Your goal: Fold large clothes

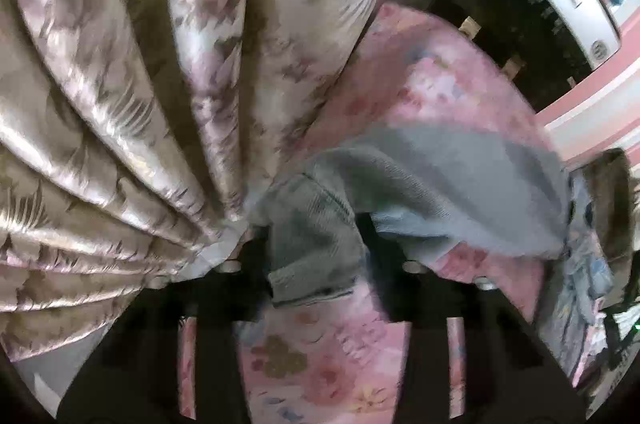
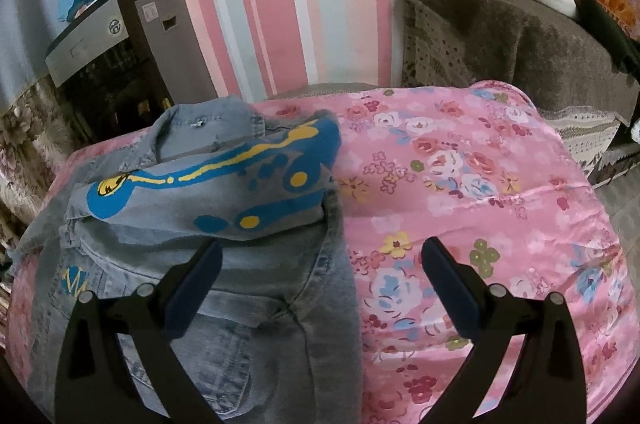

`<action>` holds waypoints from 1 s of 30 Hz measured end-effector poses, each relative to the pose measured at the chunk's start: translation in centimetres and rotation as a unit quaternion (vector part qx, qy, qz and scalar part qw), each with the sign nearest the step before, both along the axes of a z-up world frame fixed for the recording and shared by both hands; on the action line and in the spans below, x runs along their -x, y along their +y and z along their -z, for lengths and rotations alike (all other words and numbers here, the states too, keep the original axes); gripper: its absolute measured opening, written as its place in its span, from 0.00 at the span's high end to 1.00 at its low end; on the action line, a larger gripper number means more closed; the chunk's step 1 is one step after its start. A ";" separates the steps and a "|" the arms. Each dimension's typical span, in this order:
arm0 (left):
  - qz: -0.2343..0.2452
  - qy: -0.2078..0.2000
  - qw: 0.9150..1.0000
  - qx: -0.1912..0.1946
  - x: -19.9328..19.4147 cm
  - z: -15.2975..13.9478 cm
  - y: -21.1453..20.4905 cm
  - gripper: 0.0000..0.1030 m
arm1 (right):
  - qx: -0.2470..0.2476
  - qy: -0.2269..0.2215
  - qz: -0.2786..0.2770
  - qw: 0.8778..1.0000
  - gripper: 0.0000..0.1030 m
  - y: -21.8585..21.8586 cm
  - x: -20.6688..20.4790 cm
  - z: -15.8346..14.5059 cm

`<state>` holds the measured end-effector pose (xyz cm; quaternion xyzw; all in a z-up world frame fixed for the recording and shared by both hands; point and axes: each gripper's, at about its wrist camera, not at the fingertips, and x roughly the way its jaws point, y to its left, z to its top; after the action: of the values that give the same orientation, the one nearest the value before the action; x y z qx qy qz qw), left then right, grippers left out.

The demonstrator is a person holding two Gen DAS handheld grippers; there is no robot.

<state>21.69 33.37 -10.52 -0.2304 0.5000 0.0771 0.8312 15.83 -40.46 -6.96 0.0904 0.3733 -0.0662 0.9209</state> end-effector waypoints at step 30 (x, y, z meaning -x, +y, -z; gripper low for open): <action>0.394 -0.206 0.889 -0.112 -7.4 -11.6 -36.8 0.70 | -0.014 0.013 -0.043 0.999 0.03 -2.0 -2.2 1.1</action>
<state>29.12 -3.40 1.11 0.0697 0.3554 -0.2506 0.8978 17.98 -42.42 -8.10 0.0867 0.3892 -0.0225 0.9168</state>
